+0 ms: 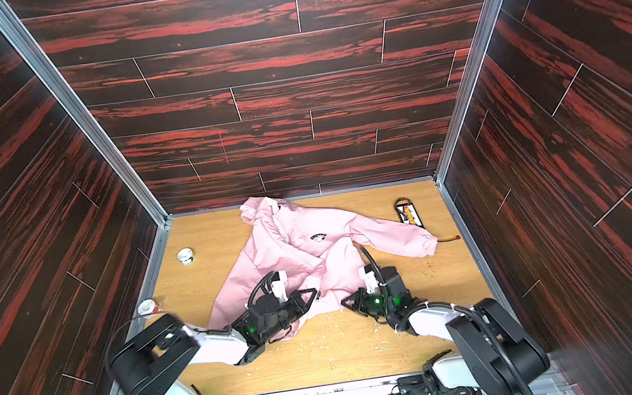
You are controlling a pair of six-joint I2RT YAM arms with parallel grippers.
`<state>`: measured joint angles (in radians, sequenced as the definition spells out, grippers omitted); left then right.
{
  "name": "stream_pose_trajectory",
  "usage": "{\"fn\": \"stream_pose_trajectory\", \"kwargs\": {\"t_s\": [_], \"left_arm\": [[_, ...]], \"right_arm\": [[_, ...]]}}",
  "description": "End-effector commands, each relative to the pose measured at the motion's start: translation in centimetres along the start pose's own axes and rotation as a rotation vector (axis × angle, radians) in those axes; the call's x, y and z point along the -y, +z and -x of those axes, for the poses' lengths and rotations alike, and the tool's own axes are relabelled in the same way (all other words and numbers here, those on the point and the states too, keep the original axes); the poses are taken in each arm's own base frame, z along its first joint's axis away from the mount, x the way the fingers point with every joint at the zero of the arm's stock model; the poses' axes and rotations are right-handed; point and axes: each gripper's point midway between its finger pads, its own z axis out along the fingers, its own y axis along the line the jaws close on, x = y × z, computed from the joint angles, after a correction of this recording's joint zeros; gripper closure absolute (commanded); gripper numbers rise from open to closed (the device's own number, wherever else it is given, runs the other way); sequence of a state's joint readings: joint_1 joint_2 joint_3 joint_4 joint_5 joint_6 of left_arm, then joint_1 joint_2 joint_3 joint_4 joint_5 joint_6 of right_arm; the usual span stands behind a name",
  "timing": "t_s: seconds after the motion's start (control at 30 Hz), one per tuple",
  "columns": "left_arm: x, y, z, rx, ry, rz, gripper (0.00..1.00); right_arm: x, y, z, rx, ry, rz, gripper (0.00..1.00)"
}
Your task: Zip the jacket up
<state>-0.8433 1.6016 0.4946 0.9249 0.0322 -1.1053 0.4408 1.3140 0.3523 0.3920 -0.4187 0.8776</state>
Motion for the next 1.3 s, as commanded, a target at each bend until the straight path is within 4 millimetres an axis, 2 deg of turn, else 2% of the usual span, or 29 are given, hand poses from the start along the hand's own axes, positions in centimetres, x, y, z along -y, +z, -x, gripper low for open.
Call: {"fn": "stream_pose_trajectory", "kwargs": {"t_s": [0.0, 0.13, 0.27, 0.47, 0.67, 0.83, 1.0, 1.1, 1.27], "left_arm": [[0.7, -0.7, 1.0, -0.021, 0.100, 0.073, 1.00], [1.3, -1.3, 2.9, -0.010, 0.135, 0.159, 1.00], [2.2, -1.7, 4.3, -0.006, 0.208, 0.219, 1.00], [4.8, -1.2, 4.8, -0.052, 0.398, 0.179, 1.00], [6.4, -2.2, 7.1, 0.078, 0.492, 0.143, 1.00], [6.8, -3.4, 8.8, 0.166, 0.452, 0.155, 1.00], [7.1, -3.5, 8.9, 0.169, 0.385, 0.137, 1.00], [7.4, -3.5, 8.8, 0.185, 0.352, 0.090, 1.00], [7.8, -3.6, 8.7, 0.215, 0.296, 0.007, 1.00]], "right_arm": [[0.8, -0.9, 2.0, 0.060, -0.043, -0.137, 1.00], [-0.1, -1.5, 4.3, 0.105, -0.088, -0.211, 1.00], [-0.2, -2.5, 6.7, 0.157, -0.098, -0.329, 1.00], [-1.9, -3.4, 9.4, 0.250, -0.135, -0.344, 1.00], [-3.4, -4.3, 12.1, 0.285, -0.241, -0.422, 1.00], [-5.1, -6.8, 13.9, 0.442, -0.303, -0.406, 1.00], [-6.2, -9.1, 15.0, 0.553, -0.280, -0.399, 1.00], [-7.0, -8.4, 14.8, 0.484, -0.292, -0.378, 1.00], [-10.5, -8.2, 13.8, 0.517, -0.335, -0.134, 1.00]]}}
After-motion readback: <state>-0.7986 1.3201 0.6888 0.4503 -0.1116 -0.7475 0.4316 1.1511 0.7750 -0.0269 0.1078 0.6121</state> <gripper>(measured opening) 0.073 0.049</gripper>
